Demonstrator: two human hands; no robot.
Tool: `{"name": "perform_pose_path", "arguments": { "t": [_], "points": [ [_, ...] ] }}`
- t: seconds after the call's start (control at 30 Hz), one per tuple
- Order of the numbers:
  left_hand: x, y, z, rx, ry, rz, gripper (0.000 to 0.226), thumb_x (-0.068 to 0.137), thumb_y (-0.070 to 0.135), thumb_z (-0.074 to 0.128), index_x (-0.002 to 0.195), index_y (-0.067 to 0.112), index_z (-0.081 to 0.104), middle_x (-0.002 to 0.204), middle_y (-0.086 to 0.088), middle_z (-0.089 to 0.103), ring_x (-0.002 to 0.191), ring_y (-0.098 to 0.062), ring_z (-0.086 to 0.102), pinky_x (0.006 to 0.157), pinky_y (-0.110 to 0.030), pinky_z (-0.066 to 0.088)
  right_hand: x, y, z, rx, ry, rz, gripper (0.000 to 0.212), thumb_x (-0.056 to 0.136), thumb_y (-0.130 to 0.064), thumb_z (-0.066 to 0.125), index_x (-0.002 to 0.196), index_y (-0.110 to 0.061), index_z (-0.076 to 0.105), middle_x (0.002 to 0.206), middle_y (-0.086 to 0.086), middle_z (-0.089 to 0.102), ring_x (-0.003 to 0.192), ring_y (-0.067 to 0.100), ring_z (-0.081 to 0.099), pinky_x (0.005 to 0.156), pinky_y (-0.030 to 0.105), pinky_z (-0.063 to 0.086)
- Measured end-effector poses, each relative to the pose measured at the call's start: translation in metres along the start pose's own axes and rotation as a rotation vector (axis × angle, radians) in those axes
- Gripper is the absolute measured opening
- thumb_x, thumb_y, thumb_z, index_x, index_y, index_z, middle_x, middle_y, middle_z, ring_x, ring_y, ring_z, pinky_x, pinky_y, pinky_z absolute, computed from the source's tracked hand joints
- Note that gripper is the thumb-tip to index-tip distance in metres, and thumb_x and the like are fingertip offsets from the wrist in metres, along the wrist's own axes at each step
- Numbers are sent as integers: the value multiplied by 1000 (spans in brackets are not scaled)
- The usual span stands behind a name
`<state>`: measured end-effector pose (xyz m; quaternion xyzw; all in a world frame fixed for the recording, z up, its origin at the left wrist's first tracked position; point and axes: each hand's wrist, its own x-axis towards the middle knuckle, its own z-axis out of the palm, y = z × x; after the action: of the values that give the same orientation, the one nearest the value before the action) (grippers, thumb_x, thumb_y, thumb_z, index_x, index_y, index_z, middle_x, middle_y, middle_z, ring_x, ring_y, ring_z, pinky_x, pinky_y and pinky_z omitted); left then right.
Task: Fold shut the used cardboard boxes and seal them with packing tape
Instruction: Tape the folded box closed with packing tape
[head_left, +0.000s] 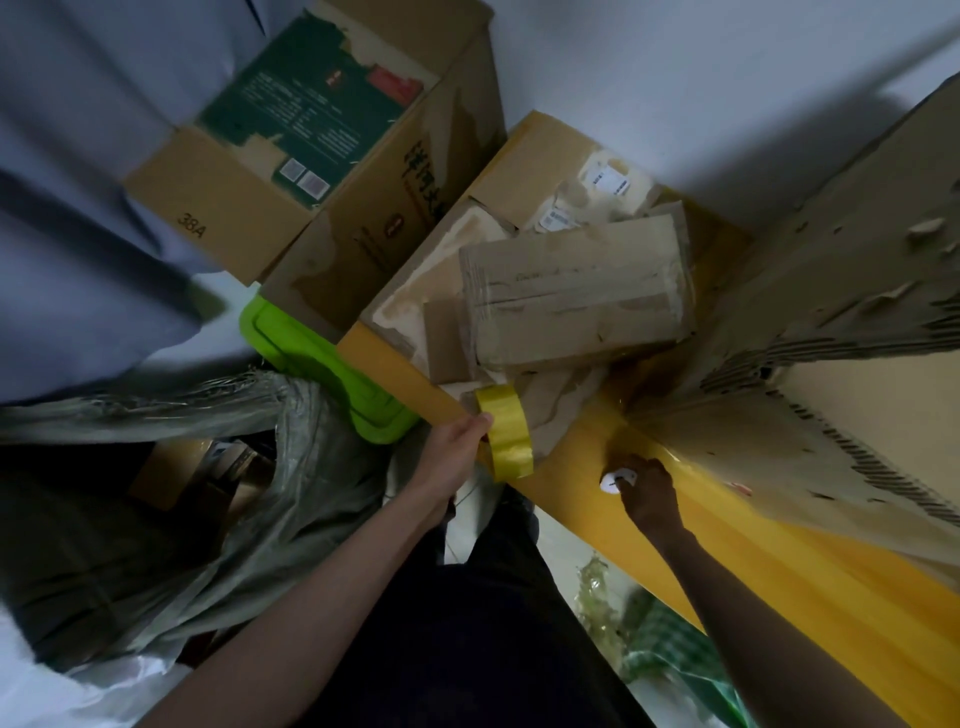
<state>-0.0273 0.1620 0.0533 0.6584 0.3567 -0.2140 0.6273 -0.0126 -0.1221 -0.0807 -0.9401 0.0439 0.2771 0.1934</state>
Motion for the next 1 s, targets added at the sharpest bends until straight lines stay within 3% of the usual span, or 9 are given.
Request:
{"name": "perform_pose_path", "arguments": {
  "t": [0.07,0.13,0.27,0.4,0.53,0.67,0.8,0.93,1.0],
  "points": [
    [1,0,-1,17,-8,-5,29,102,39,55,96,14,68,97,-3,65,95,-15,61,82,-31,45,3,-14,-6,-86,74,-21,22,84,-24,55,94,-21,74,108,16,69,101,43,61,83,43,48],
    [1,1,-1,39,-8,-2,22,102,38,54,95,20,64,99,1,63,93,-13,58,78,-28,43,1,-51,-27,-26,101,-62,24,88,-17,65,110,-17,74,118,16,65,108,39,58,86,42,47],
    [1,-1,-1,69,-9,20,24,100,44,55,92,22,55,95,-1,50,89,-14,50,76,-32,37,-7,-134,-69,676,-33,-197,18,99,-13,59,108,-21,73,107,-4,70,94,8,62,78,30,50],
    [2,-5,-4,77,-10,40,52,90,60,56,91,9,63,88,-4,54,85,-16,53,77,-35,38,-7,-173,-83,852,-308,-133,17,99,-31,62,114,-29,70,116,-1,69,106,17,65,87,36,57],
    [0,-1,-6,108,19,57,27,103,37,53,90,17,67,92,-10,63,85,-17,57,76,-31,41,-6,-190,-82,921,-447,-30,25,100,-26,61,123,-17,66,117,7,69,101,21,68,80,30,58],
    [0,-1,-6,142,33,71,31,103,34,52,96,10,71,103,-19,70,85,-16,60,73,-29,43,-6,-198,-75,1026,-449,55,26,99,-13,61,123,-3,64,105,10,67,85,19,66,63,24,56],
    [3,-3,-8,201,62,81,35,103,36,53,100,6,71,99,-18,70,87,-21,63,73,-33,45,-5,-205,-69,1109,-443,150,12,96,-6,63,108,-4,66,94,9,65,77,18,63,61,27,53],
    [8,-4,-11,371,101,123,31,100,41,54,80,22,67,75,-1,64,81,-24,63,69,-35,43,-3,-209,-63,1151,-454,246,13,96,-6,64,109,-6,65,91,8,66,77,19,63,59,26,53],
    [8,-1,-12,491,133,145,28,99,45,54,83,26,68,79,1,68,83,-22,64,73,-37,48,-1,-211,-58,1201,-463,316,10,97,-4,63,107,-6,65,89,8,66,74,18,63,57,26,54]
  ]
}}
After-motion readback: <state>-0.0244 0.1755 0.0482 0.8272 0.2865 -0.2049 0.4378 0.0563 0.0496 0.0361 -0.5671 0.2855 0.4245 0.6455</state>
